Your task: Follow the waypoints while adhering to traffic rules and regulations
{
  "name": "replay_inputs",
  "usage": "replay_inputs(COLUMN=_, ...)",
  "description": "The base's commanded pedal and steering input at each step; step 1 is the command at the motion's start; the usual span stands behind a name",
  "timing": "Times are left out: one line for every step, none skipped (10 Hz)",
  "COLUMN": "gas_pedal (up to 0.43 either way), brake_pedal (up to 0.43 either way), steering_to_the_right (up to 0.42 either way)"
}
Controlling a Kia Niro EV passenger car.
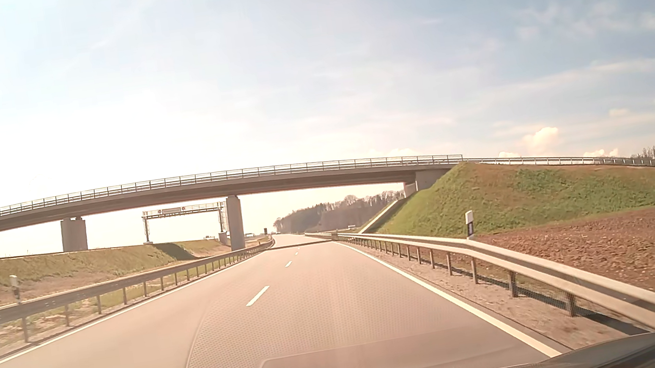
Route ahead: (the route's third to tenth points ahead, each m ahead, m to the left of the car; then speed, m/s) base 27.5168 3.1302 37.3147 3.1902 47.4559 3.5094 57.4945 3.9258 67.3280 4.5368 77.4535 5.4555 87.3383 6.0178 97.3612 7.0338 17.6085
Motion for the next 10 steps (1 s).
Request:
replay_inputs(gas_pedal=0.130, brake_pedal=0.000, steering_to_the_right=-0.006)
replay_inputs(gas_pedal=0.130, brake_pedal=0.000, steering_to_the_right=-0.006)
replay_inputs(gas_pedal=0.130, brake_pedal=0.000, steering_to_the_right=-0.006)
replay_inputs(gas_pedal=0.130, brake_pedal=0.000, steering_to_the_right=-0.006)
replay_inputs(gas_pedal=0.130, brake_pedal=0.000, steering_to_the_right=-0.006)
replay_inputs(gas_pedal=0.130, brake_pedal=0.000, steering_to_the_right=-0.006)
replay_inputs(gas_pedal=0.130, brake_pedal=0.000, steering_to_the_right=-0.006)
replay_inputs(gas_pedal=0.130, brake_pedal=0.000, steering_to_the_right=-0.007)
replay_inputs(gas_pedal=0.130, brake_pedal=0.000, steering_to_the_right=-0.008)
replay_inputs(gas_pedal=0.130, brake_pedal=0.000, steering_to_the_right=-0.009)
